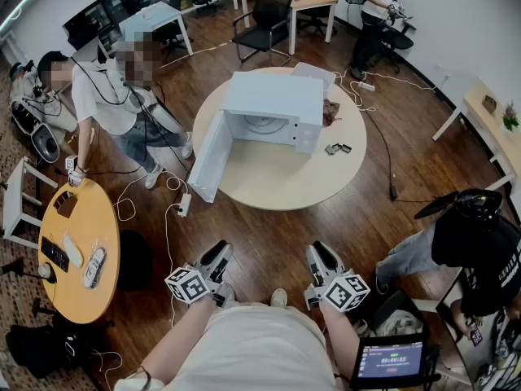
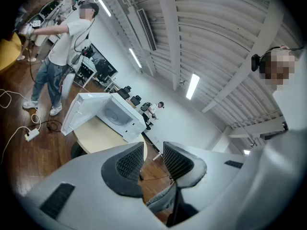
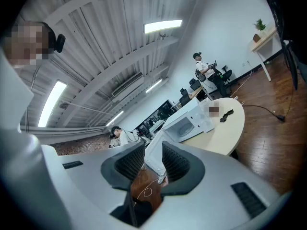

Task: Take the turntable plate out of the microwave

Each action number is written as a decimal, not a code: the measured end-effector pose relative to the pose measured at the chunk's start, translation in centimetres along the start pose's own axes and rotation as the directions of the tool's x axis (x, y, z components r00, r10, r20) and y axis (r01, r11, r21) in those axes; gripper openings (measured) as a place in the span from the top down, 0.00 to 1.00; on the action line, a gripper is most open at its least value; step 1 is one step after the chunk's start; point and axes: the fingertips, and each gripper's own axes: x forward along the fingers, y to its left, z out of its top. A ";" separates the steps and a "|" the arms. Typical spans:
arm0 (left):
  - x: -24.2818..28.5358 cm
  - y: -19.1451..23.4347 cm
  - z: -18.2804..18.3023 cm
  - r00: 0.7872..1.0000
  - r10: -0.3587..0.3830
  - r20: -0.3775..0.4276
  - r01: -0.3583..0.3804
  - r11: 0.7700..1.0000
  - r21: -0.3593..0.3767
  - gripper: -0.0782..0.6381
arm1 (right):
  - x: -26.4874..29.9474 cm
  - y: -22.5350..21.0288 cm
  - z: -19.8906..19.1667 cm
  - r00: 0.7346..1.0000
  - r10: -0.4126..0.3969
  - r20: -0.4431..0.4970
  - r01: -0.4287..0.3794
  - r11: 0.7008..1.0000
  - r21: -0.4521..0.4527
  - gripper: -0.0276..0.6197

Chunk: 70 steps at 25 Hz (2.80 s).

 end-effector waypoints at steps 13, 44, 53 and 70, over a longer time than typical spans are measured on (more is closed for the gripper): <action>0.3 -2.7 -3.0 0.999 0.033 0.027 -0.033 0.999 -0.010 0.72 | -2.8 -1.7 1.2 0.999 0.032 -0.014 -0.032 0.999 -0.008 0.81; 8.9 2.3 1.9 0.999 0.019 -0.028 -0.020 0.999 -0.034 0.72 | 5.6 -4.5 4.0 1.000 0.007 -0.015 -0.007 1.000 0.009 0.81; 12.8 4.4 4.8 0.999 0.008 -0.047 -0.010 0.999 -0.045 0.72 | 10.0 -5.5 5.6 1.000 -0.011 -0.022 0.011 1.000 0.005 0.81; 17.8 8.0 8.4 0.996 -0.022 -0.091 0.017 0.998 -0.054 0.72 | 15.7 -7.1 6.9 0.999 -0.050 -0.022 0.050 0.999 0.012 0.81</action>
